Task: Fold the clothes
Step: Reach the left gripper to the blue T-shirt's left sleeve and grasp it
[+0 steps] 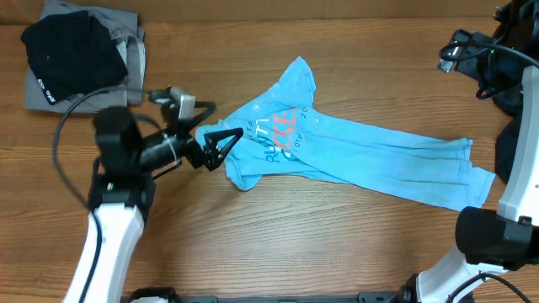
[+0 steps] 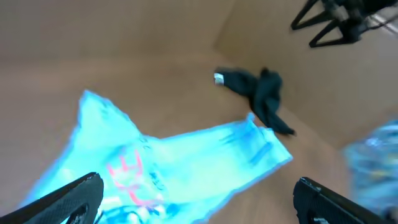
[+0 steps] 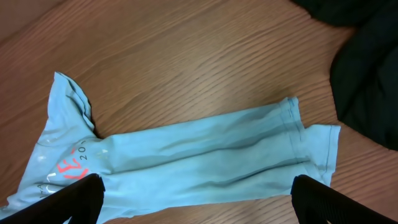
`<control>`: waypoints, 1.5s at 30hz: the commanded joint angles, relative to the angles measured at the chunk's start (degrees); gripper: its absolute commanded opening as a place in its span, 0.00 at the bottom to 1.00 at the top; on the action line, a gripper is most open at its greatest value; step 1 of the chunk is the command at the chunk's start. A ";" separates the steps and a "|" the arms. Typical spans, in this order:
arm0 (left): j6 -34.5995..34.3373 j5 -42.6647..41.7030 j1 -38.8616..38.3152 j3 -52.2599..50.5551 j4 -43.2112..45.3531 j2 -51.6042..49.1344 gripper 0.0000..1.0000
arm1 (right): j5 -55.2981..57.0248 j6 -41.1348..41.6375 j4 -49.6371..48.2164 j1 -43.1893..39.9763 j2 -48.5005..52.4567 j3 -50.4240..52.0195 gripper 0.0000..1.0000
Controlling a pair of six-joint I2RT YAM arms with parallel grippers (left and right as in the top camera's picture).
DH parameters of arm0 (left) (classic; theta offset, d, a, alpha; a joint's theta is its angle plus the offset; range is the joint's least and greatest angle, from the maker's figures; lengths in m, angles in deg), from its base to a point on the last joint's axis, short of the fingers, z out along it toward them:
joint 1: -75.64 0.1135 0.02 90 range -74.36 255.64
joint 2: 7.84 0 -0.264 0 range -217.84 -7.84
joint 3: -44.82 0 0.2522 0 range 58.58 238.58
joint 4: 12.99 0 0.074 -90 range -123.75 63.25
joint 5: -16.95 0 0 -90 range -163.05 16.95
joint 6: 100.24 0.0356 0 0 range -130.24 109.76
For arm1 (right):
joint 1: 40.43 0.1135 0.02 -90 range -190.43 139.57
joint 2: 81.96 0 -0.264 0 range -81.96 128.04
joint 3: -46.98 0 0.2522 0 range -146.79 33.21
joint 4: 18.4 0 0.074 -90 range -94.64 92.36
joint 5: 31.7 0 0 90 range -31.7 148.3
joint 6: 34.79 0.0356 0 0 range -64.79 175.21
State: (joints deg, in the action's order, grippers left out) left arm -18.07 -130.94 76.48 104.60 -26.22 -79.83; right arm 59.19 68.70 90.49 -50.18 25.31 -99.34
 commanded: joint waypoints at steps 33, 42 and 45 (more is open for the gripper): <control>-25.24 48.52 -17.11 19.71 -39.60 -28.46 1.00 | 0.55 0.20 -0.31 -0.26 -0.42 0.02 1.00; -25.62 49.48 -17.11 19.71 -41.38 -31.78 1.00 | 0.55 0.20 -0.31 -0.26 -0.44 0.02 1.00; -25.62 49.53 -17.07 19.71 -41.38 -31.78 0.87 | 0.55 0.20 -0.31 -0.26 -0.44 0.02 1.00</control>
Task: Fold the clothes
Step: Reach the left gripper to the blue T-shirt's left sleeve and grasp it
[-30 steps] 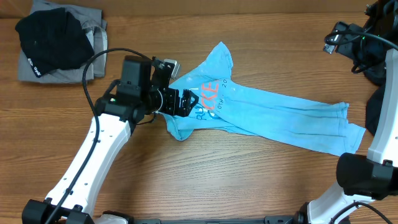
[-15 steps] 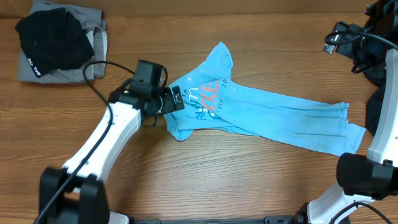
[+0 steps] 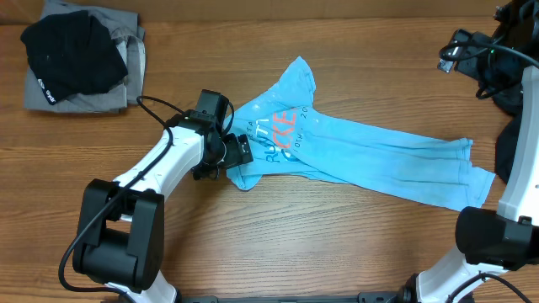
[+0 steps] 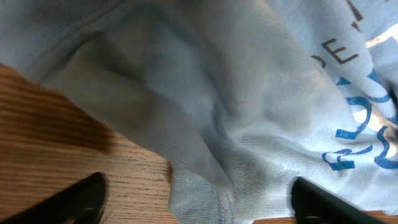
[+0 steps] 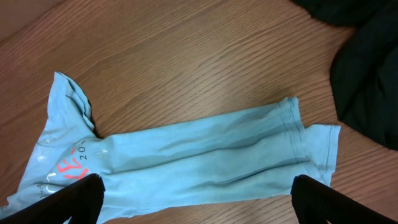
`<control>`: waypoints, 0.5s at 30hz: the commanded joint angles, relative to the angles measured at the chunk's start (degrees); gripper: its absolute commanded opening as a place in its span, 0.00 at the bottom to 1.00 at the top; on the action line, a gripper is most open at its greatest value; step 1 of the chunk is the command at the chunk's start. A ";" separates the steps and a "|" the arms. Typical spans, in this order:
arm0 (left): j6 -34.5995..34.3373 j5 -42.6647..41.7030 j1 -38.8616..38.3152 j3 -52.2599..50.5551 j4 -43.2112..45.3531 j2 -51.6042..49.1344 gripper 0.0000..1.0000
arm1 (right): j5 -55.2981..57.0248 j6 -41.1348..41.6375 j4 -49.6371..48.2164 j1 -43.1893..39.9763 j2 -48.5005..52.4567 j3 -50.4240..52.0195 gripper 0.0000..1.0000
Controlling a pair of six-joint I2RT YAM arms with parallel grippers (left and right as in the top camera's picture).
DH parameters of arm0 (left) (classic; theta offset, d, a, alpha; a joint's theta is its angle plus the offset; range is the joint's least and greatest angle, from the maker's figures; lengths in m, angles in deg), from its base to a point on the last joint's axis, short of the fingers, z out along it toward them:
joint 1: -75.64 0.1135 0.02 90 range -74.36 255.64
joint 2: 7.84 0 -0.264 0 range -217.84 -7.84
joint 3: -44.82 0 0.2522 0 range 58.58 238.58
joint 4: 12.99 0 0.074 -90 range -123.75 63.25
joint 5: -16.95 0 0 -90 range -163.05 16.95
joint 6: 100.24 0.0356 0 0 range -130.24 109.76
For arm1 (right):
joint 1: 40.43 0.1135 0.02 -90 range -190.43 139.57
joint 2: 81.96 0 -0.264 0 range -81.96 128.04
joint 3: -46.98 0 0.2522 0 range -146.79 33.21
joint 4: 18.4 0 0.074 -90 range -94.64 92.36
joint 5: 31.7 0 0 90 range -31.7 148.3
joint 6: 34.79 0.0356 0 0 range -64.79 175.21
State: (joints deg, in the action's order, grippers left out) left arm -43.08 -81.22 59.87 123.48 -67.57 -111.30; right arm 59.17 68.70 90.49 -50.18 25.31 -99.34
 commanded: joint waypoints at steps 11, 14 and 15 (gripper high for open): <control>-0.55 4.94 -0.37 0.83 0.13 -0.31 0.73 | 0.57 0.20 -0.31 -0.26 -0.44 0.02 1.00; -0.55 5.70 -0.39 0.83 0.20 -0.31 0.73 | 0.57 0.20 -0.31 -0.26 -0.44 0.02 1.00; -0.50 5.92 -0.39 0.83 0.22 -0.33 0.73 | 0.57 0.20 -0.31 -0.26 -0.42 0.02 1.00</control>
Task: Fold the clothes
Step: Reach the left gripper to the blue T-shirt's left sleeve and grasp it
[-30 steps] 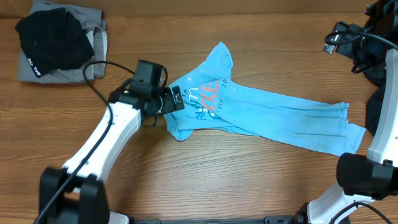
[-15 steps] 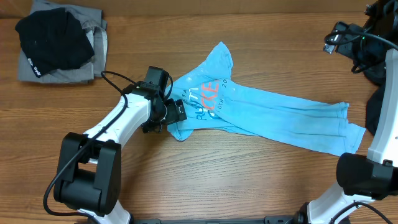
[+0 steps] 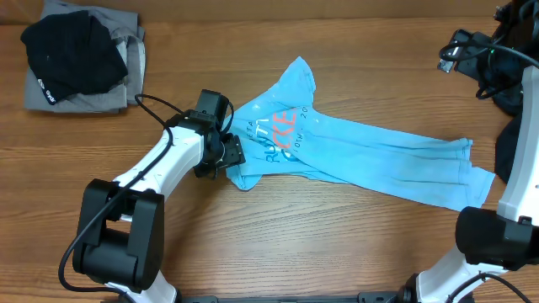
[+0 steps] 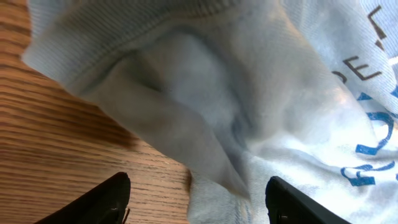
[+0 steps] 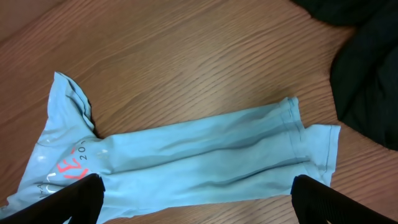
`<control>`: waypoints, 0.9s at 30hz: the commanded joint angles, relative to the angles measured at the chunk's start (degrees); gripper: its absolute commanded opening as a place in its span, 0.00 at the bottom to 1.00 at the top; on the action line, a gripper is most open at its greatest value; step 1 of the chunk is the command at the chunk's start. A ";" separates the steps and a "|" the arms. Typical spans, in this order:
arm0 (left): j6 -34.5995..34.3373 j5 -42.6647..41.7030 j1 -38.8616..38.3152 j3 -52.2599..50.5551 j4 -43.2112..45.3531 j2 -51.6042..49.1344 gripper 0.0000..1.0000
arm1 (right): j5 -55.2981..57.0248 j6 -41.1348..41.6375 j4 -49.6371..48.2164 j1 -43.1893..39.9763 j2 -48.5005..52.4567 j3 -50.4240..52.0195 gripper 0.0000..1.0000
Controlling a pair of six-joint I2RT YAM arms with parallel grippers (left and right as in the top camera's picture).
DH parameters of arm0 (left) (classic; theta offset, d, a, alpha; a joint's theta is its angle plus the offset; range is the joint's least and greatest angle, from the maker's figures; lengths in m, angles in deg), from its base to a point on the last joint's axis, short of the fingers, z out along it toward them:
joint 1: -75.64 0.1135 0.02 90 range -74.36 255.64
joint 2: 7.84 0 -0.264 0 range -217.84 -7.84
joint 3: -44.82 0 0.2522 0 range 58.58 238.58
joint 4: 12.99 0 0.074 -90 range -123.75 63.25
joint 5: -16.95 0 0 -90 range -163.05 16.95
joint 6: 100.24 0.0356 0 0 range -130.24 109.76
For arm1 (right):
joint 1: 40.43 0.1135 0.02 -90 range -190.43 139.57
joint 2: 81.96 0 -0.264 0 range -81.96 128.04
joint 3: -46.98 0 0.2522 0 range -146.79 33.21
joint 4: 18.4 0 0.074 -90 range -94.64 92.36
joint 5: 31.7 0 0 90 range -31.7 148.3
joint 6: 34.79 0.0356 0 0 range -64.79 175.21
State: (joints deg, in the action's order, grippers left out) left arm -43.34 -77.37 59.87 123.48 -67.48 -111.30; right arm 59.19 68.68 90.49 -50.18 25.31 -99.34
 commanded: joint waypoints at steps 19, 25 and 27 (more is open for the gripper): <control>1.42 3.41 -0.39 0.68 2.62 -2.03 0.71 | 0.55 0.22 -0.31 -0.26 -0.44 0.02 1.00; 1.42 3.26 -0.39 0.68 2.82 -3.15 0.69 | 0.55 0.22 -0.31 -0.26 -0.44 0.02 1.00; 1.44 3.30 -0.37 0.70 2.89 -3.15 0.63 | 0.55 0.22 -0.31 -0.26 -0.44 0.02 1.00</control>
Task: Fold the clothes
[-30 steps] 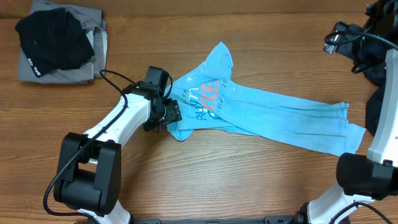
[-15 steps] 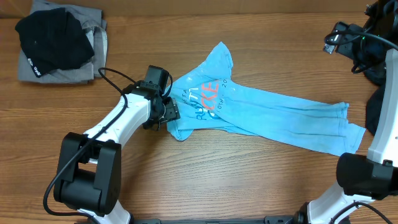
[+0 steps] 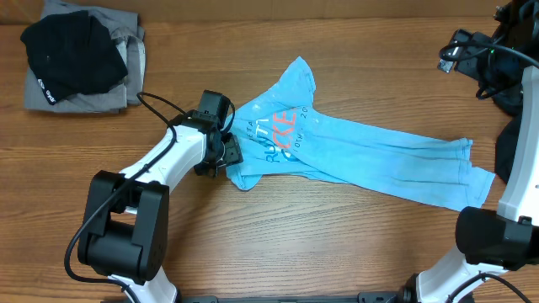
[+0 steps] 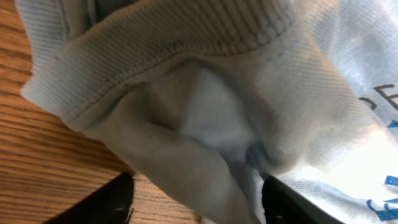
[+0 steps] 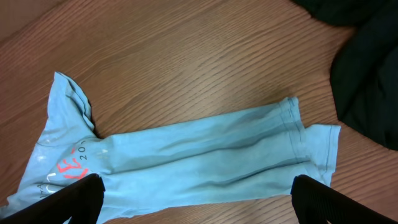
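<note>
A light blue T-shirt [image 3: 354, 156] with red and blue print lies crumpled across the middle of the table, stretched out to the right. My left gripper [image 3: 224, 153] sits low at the shirt's left edge. In the left wrist view its fingers [image 4: 118, 200] stand open on either side of a thick fold of the blue shirt [image 4: 199, 124], with bare wood under the fold. My right gripper [image 5: 196, 186] hangs high above the shirt [image 5: 199, 158], wide open and empty.
A folded pile of grey and black clothes [image 3: 76, 52] lies at the table's far left corner. A dark garment [image 5: 367, 74] lies beside the shirt's right end, near the right arm [image 3: 514, 194]. Bare wood runs along the front of the table.
My left gripper has pressed a little closer into the shirt's left edge, so the fold fills more of its view. Its fingers stand about as far apart. The right arm has not moved.
My left gripper first hung open in the air to the left of the shirt. Then it was down at the shirt's left edge, wide open. Its fingers then stood closer together around a fold, and now it sits deeper against that fold.
</note>
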`<control>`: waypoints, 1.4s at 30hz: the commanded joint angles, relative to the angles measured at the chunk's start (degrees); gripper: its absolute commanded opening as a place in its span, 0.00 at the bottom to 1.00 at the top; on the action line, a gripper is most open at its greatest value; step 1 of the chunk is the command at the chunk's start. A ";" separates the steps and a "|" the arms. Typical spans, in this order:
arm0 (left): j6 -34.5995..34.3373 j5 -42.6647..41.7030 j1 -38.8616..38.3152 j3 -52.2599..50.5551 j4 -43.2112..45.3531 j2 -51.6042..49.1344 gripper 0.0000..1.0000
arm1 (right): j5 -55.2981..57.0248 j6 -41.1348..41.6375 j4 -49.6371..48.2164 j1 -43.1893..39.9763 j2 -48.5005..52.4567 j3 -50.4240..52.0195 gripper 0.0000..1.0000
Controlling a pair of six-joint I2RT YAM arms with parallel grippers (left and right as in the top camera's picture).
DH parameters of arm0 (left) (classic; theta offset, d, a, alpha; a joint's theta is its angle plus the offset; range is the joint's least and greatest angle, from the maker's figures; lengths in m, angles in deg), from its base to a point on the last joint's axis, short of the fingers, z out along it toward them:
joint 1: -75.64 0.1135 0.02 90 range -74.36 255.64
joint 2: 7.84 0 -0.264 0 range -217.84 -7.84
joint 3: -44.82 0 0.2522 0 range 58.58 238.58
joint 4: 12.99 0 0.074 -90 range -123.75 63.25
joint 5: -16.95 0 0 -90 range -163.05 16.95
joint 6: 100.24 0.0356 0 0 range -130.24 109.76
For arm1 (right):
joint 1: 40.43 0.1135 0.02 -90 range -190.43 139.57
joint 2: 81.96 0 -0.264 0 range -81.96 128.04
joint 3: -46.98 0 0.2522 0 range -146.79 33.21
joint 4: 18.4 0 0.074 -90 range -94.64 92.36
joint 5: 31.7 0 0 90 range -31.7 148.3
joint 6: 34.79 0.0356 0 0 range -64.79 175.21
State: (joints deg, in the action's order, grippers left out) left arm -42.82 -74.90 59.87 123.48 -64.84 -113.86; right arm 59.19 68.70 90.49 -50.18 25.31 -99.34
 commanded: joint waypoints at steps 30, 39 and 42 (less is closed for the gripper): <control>3.98 9.44 0.04 30.53 -28.02 1.90 0.04 | 0.55 0.20 -0.31 -0.26 -0.44 0.02 1.00; 0.22 24.50 3.63 34.58 -27.69 1.25 0.04 | 0.55 0.20 -0.31 -0.26 -0.42 0.02 1.00; 0.22 24.09 6.27 34.58 -26.38 0.42 0.04 | 0.55 0.20 -0.31 -0.26 -0.44 0.02 1.00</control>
State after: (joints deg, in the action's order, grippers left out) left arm -41.42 -55.64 63.26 156.99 -91.83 -113.49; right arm 59.17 68.68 90.52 -50.18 25.31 -99.34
